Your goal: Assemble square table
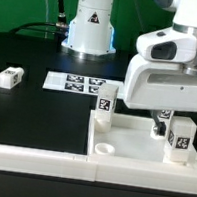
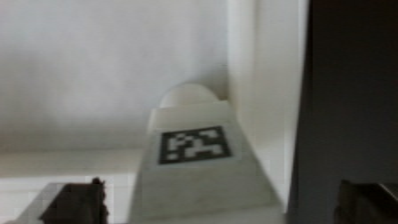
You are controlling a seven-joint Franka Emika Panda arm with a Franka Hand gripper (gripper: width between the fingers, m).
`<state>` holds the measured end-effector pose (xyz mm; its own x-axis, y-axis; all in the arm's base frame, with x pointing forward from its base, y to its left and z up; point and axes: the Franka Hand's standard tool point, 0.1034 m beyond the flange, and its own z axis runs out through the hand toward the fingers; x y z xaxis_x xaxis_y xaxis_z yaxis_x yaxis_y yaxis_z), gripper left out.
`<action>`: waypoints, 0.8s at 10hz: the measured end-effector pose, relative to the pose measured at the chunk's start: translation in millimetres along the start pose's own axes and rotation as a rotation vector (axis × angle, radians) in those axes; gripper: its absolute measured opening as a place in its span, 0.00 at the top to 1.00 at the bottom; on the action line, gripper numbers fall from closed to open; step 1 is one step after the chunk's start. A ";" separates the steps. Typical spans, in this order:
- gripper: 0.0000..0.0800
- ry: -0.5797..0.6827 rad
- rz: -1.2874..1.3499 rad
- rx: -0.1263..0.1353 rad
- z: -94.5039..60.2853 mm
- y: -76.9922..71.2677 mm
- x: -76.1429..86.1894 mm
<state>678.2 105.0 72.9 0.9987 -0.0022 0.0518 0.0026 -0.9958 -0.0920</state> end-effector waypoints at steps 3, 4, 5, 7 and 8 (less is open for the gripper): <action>0.36 0.005 0.022 0.001 -0.6 0.7 1.2; 0.36 0.004 0.089 0.007 -0.5 -0.4 1.1; 0.53 0.003 0.173 0.010 -0.4 -1.5 0.9; 0.63 0.005 0.316 0.011 -0.1 0.8 1.1; 0.63 0.013 0.449 0.027 0.5 2.9 1.4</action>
Offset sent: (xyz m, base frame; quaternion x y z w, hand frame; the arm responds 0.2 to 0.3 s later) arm 0.0000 0.0000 0.0000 0.0000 0.0000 0.0650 0.9979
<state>679.7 102.2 72.2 0.9006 -0.4345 0.0137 -0.4290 -0.8932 -0.1346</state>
